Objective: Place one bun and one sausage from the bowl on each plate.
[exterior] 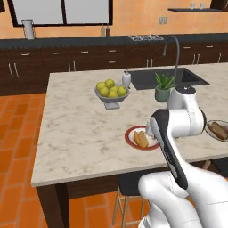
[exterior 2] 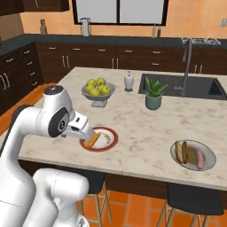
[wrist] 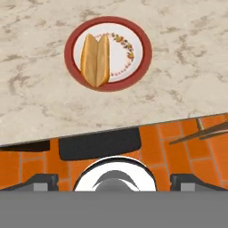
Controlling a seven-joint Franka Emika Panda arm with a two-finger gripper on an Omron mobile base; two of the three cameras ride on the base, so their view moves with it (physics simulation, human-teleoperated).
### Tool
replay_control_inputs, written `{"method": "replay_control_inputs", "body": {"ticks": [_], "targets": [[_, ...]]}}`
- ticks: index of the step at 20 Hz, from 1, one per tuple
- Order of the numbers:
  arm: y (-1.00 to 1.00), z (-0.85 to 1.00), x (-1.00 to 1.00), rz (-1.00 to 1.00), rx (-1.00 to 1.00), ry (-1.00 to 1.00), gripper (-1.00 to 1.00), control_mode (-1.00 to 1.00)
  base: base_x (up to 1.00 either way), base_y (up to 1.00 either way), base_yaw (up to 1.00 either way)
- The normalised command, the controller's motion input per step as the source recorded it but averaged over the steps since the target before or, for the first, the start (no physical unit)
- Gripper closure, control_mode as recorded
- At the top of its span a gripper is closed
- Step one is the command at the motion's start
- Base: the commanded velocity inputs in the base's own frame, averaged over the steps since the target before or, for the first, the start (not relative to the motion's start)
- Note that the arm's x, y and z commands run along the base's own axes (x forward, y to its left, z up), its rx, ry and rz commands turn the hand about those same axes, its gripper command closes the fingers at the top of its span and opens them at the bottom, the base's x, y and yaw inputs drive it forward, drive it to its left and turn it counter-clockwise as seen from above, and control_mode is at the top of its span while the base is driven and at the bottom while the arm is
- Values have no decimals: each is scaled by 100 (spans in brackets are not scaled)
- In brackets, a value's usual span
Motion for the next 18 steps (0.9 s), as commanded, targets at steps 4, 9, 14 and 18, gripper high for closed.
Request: {"method": "replay_control_inputs", "body": {"ticks": [4, 9, 14, 18], "targets": [[0, 0, 0, 0, 0, 0, -100, 100, -84, -49, 0], [0, 0, 0, 0, 0, 0, -100, 100, -20, -99, 0], [0, 0, 0, 0, 0, 0, -100, 100, 0, -100, 0], [0, 0, 0, 0, 0, 0, -100, 100, 0, -100, 0]]}}
